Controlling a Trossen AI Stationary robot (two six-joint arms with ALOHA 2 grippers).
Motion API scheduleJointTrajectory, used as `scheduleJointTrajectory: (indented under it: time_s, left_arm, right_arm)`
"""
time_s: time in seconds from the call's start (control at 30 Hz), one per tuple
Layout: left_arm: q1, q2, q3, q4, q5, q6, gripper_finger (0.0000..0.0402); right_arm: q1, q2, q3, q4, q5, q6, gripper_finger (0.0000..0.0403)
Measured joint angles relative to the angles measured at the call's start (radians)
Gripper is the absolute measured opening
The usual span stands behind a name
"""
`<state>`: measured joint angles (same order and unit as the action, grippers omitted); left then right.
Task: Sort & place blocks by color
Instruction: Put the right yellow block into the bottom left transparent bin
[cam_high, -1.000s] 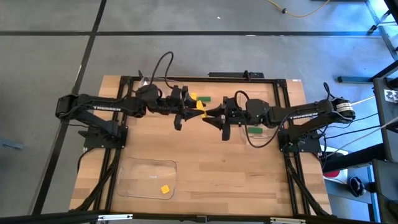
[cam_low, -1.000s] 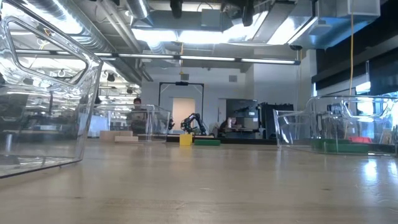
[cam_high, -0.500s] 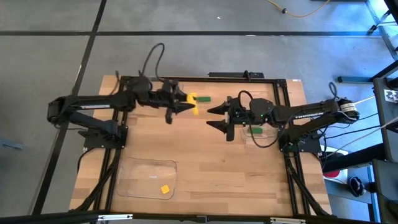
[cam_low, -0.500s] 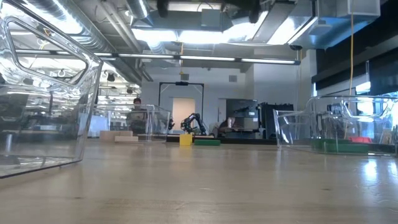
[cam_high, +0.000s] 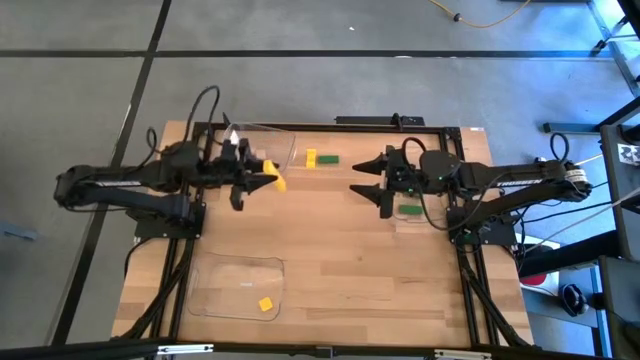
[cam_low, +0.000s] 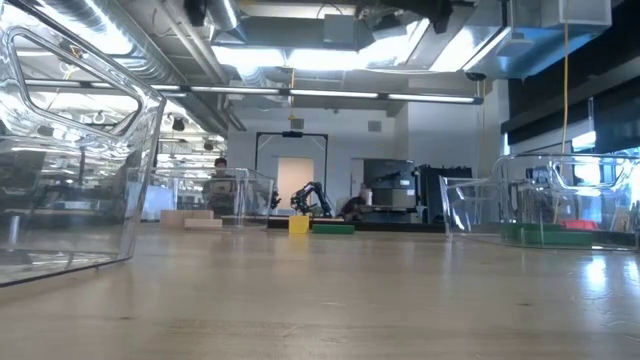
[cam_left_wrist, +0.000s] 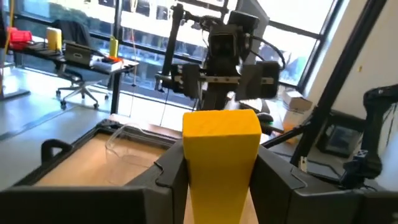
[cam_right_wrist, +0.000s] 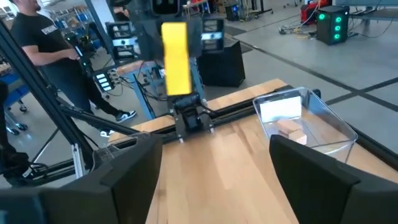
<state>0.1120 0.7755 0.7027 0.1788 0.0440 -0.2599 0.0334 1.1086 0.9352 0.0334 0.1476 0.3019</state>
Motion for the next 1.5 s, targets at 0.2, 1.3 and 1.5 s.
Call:
scheduleJointTrajectory:
  time_s: [0.2,1.3,1.5]
  left_arm:
    - [-0.073,-0.069,-0.075,0.051,-0.09,-0.025,0.0119]
    - [-0.076,-0.071,-0.076,0.07,-0.106,-0.018,0.0119]
    - [-0.076,-0.071,-0.076,0.07,-0.106,-0.018,0.0119]
  right_arm:
    - [0.0,0.004,0.0,-0.004,0.0,0.0,0.03]
    - [0.0,0.004,0.0,-0.007,-0.001,0.0,0.03]
    - [0.0,0.004,0.0,-0.012,-0.001,0.0,0.03]
